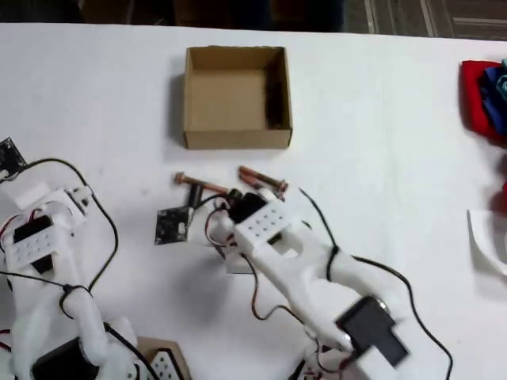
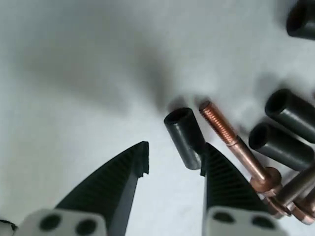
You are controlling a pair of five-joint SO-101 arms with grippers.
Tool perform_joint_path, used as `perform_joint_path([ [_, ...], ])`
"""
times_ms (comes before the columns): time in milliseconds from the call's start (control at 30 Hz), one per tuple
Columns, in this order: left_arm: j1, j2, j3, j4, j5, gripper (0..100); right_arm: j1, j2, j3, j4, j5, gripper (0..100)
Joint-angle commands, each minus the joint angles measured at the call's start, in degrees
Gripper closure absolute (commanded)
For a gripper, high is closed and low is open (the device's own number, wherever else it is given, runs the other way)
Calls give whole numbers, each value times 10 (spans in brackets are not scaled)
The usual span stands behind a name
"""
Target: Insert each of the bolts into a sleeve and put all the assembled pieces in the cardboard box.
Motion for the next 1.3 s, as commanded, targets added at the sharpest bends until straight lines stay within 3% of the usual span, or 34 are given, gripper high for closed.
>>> perform_joint_path([
  [0, -4, -4, -26, -10, 3, 808, -4, 51, -47, -5, 5, 830],
  [200, -4, -4, -27, -10, 3, 808, -2, 115, -84, -5, 2, 835],
  [333, -4, -4, -27, -10, 3, 808, -1, 136, -108, -5, 1, 985],
  [500, -4, -4, -27, -10, 3, 808, 30, 142, -115, -4, -8, 976],
  [733, -3, -5, -27, -10, 3, 808, 143, 139, -151, -6, -176, 978],
  [900, -2, -5, -27, -10, 3, 808, 166, 141, -149, -4, -178, 974],
  [1067, -2, -5, -27, -10, 3, 808, 166, 141, -149, -4, -178, 885],
  [1267, -2, -5, -27, -10, 3, 808, 167, 142, -149, -4, -177, 906],
])
